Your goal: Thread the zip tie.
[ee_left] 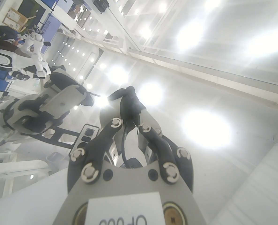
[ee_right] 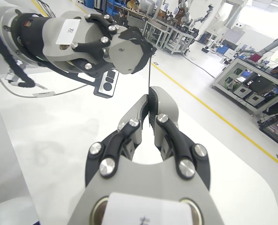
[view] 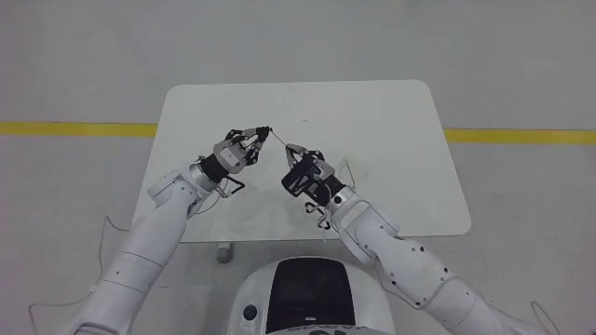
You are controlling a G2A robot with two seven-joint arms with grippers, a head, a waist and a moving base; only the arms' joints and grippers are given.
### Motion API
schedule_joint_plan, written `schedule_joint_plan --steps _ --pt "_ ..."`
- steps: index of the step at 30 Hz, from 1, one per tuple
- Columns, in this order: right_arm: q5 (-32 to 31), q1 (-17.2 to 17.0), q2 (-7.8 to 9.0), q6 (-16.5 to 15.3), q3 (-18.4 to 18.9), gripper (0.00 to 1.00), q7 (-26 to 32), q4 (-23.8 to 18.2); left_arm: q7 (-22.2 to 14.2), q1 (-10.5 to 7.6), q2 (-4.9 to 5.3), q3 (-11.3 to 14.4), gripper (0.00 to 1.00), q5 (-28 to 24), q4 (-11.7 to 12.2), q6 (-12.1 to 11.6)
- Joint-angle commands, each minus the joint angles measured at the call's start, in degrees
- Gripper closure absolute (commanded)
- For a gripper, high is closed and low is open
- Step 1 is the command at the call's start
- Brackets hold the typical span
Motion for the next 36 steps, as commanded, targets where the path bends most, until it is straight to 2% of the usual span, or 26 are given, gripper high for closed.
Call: schedule_joint_plan --steps 1,2,3,4,5,6,11,20,22,24,27,30,36 --pt "0.0 -0.5 0.32 0.5 0.5 1.00 0.1 -0.3 0.0 0.00 0.00 0.0 1.00 0.0 0.0 0.0" --pt "0.0 -1.0 0.54 0.9 0.9 1.00 0.2 -0.5 0.0 0.00 0.00 0.0 1.00 0.0 0.0 0.0" --pt "0.0 -1.4 0.71 1.3 1.4 0.89 0.2 -0.7 0.0 0.00 0.00 0.0 1.00 0.0 0.0 0.0" --pt "0.0 -1.9 0.89 1.6 1.9 0.60 0.3 -0.9 0.0 0.00 0.00 0.0 1.00 0.0 0.0 0.0" --pt "0.0 -2.5 1.13 2.1 2.7 0.50 0.3 -1.3 0.0 0.00 0.00 0.0 1.00 0.0 0.0 0.0" --pt "0.0 -3.1 1.29 2.5 3.3 0.00 0.3 -1.6 0.0 0.00 0.00 0.0 1.00 0.0 0.0 0.0" --pt "3.3 -6.9 1.61 5.7 7.3 0.00 0.8 -4.4 0.0 0.00 0.00 0.0 1.00 0.0 0.0 0.0" --pt "3.4 -6.9 1.61 5.6 7.4 0.00 0.8 -4.4 0.0 0.00 0.00 0.0 1.00 0.0 0.0 0.0" --pt "5.0 -7.1 1.55 4.7 8.3 0.00 0.4 -4.3 1.1 0.37 0.01 -0.3 1.00 -0.3 -0.5 -0.3" --pt "5.7 -7.4 1.63 4.3 9.6 0.00 0.2 -4.4 0.7 0.81 0.25 -1.0 1.00 0.1 -0.7 0.0" --pt "7.8 -8.3 1.78 3.1 11.9 0.00 0.3 -5.0 -1.8 1.85 0.96 -1.4 1.00 0.2 -0.8 0.0" --pt "10.0 -8.8 1.86 1.9 13.5 0.00 0.8 -5.5 -5.1 2.36 2.12 -0.9 1.00 1.5 -1.2 0.0" --pt "10.0 -8.8 1.86 1.9 13.5 0.00 0.8 -5.5 -5.1 2.34 2.25 -0.9 1.00 2.0 -1.4 0.0"
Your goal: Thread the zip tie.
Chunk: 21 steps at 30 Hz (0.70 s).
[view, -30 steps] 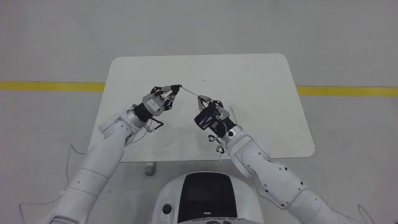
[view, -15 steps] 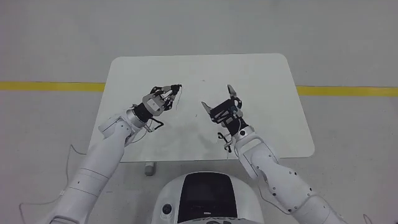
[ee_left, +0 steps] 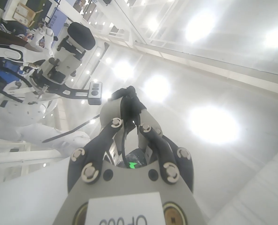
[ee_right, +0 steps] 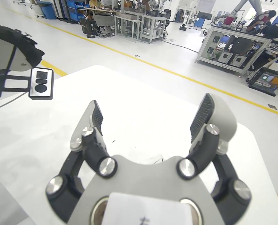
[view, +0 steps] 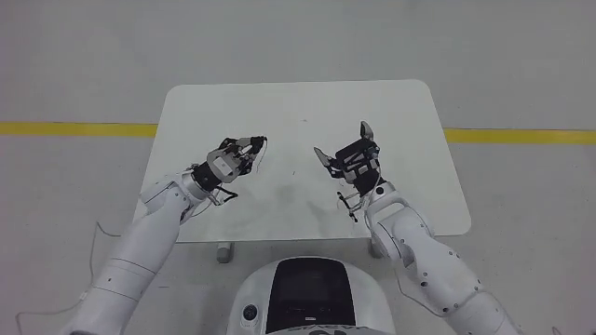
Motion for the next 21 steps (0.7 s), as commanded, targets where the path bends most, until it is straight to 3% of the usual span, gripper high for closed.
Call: schedule_joint_plan --steps 1,6,14,21 --pt "0.1 -0.1 -0.02 -0.1 0.1 0.00 -0.1 0.0 0.8 0.11 -0.09 0.1 1.00 -0.7 -0.5 0.0" --pt "1.3 -1.5 -0.26 1.9 1.5 0.00 -0.9 -0.5 0.1 -0.54 0.16 1.6 1.00 -6.1 -0.1 0.0" --pt "2.2 -3.4 -0.54 4.6 3.7 0.00 -1.6 -2.1 -1.8 -4.70 2.84 8.2 1.00 -13.3 1.7 0.0" --pt "2.2 -3.4 -0.54 4.6 3.7 0.00 -1.6 -2.1 -1.8 -4.70 2.84 8.2 1.00 -13.3 1.7 0.0"
